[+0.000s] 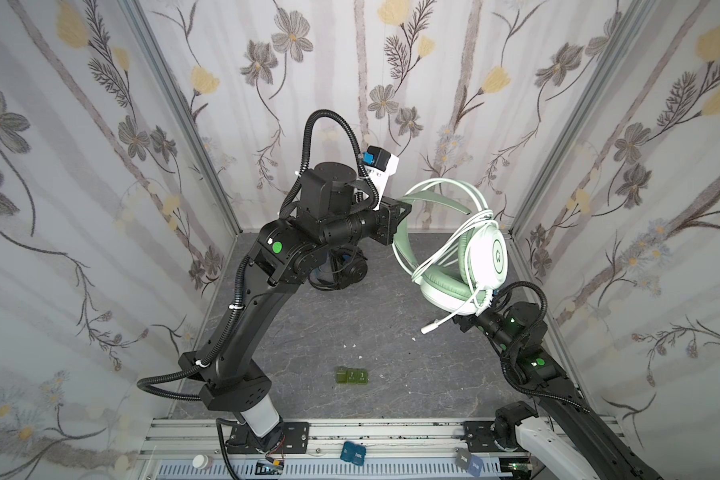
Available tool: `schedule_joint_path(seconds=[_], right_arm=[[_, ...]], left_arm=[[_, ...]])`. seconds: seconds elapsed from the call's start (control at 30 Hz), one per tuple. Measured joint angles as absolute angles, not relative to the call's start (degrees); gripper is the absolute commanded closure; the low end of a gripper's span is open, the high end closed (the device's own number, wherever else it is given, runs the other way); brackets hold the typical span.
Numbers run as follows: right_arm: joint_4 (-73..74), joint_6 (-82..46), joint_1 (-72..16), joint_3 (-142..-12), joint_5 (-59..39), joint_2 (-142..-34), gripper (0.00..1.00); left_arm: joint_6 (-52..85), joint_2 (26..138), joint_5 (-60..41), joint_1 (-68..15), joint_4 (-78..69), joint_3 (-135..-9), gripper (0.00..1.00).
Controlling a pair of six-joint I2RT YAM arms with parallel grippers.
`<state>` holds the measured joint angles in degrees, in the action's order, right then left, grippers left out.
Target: Wrap the headphones
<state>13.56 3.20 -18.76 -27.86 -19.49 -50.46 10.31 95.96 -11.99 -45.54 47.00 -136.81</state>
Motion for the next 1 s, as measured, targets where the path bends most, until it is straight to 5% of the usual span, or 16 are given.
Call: schedule_joint_path(seconds=[1.0], right_arm=[[17.9, -6.0, -18.7, -21.6, -20.6, -51.1, 0.61]], left_arm=[[15.9, 93.8, -7.0, -42.3, 42.7, -133.8, 1.00]])
